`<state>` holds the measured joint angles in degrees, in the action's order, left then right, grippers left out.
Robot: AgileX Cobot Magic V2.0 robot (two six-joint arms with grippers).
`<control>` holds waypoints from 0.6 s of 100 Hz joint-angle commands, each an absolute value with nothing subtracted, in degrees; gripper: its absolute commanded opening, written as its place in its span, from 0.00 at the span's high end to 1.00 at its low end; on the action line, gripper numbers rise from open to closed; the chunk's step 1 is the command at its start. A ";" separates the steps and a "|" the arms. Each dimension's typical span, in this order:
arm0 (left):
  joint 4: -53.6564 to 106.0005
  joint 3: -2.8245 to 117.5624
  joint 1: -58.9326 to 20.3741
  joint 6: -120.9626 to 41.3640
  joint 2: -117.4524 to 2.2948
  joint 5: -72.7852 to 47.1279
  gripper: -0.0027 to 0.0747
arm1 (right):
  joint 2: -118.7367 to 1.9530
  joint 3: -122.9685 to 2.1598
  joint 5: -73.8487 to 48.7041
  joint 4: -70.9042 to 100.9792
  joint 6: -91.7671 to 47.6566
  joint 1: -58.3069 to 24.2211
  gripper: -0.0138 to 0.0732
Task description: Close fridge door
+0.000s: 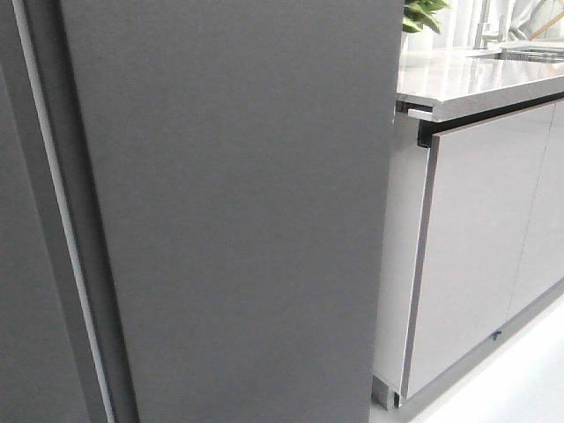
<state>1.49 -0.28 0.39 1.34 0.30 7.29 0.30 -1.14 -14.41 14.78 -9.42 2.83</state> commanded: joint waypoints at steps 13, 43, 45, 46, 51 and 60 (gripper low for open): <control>1.72 -2.30 0.47 1.45 0.96 11.53 0.99 | 1.71 2.08 -4.52 14.25 -9.39 3.37 0.89; 1.72 -2.30 0.47 1.45 0.96 11.53 0.99 | 1.71 2.08 -4.16 14.67 -9.39 3.37 0.89; 1.72 -2.30 0.47 1.45 0.96 11.53 0.99 | 1.71 2.08 -4.16 14.67 -9.39 3.37 0.89; 1.72 -2.30 0.47 1.45 0.96 11.53 0.99 | 1.71 2.08 -4.16 14.77 -9.39 3.37 0.89; 1.72 -2.30 0.47 1.45 0.96 11.53 0.99 | 1.71 2.08 -4.16 14.81 -9.39 3.37 0.89; 1.72 -2.30 0.47 1.45 0.96 11.53 0.99 | 1.71 2.08 -3.19 10.70 -6.35 3.37 0.89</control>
